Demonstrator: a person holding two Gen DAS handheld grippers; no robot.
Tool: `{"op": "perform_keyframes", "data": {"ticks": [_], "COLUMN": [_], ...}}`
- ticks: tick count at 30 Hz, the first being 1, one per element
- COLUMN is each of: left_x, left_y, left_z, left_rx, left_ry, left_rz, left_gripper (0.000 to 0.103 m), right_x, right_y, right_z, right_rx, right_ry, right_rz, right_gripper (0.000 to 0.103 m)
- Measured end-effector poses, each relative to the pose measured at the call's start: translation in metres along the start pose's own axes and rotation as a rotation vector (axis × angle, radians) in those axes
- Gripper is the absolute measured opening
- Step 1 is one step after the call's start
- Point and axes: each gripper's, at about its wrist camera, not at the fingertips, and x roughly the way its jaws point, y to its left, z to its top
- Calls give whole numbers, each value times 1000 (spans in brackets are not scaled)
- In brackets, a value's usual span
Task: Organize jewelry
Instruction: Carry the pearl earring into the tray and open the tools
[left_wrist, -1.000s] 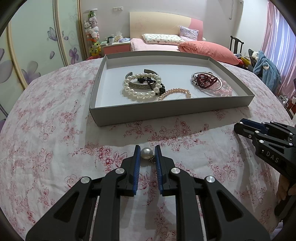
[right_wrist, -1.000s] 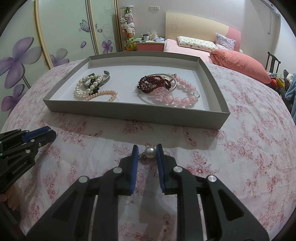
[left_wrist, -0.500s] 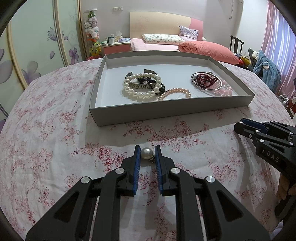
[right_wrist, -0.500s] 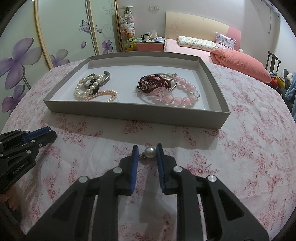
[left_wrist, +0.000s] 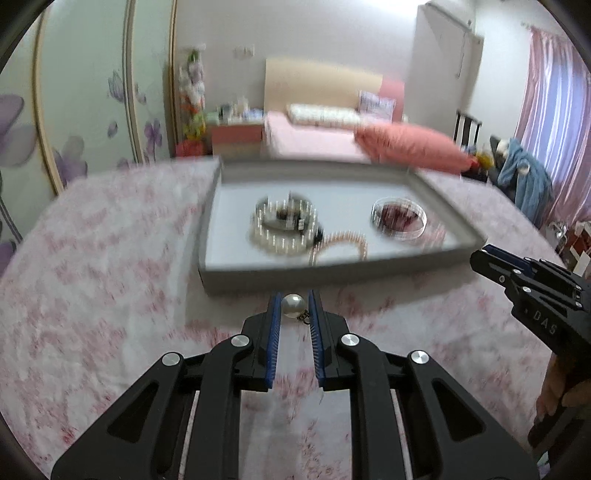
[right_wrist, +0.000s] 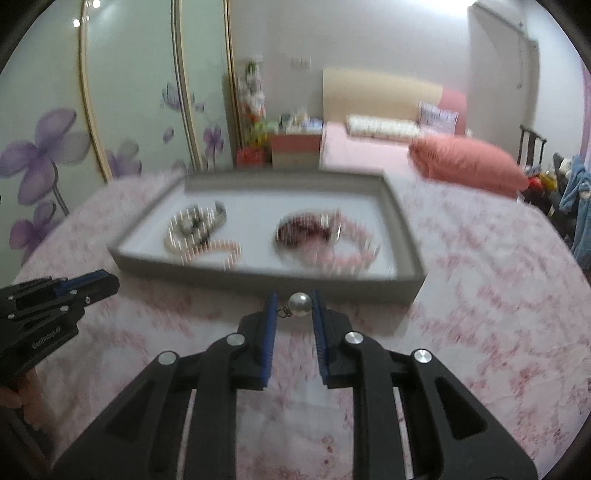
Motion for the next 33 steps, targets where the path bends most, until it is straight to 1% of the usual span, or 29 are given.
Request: {"op": "perform_keyframes", "data": {"ticks": [2,4,7,10,13,19,24,29,33], "left_x": [-11,-16,-20,-21,-23,-26,-19,-6,8], "left_y": [-4,-7,-10,-12,-13,-18,-22,-21,-18], "left_z": [6,12,19,25,29,39,48,53,58], "left_rx": [10,13,10,4,2,6,13,10,7], "left_ry": [-69,-104,-145,-169,-192,-235,-259,-257,-243], "left_rz": [9,11,11,8,11,27,52,80,92], "left_gripper": [16,16,16,16,16,16,16,16,16], "right_x": [-12,-25,-38,-47,-52,-53,-42,-24,-6], "right_y": [2,6,8,11,12,9,7,8,5], "right_z": [7,13,22,29,35,43,53,60,65], "right_rx": [-10,-21,-19,-16,-9,12,26,30,28], "right_ry": [-72,-148,-231,-295,-335,-370,-386,-378,-355], "right_rz": [-24,-48,-69,-88,-97,-104,-100,-88,-77], "right_gripper": [20,20,20,20,20,20,20,20,20]}}
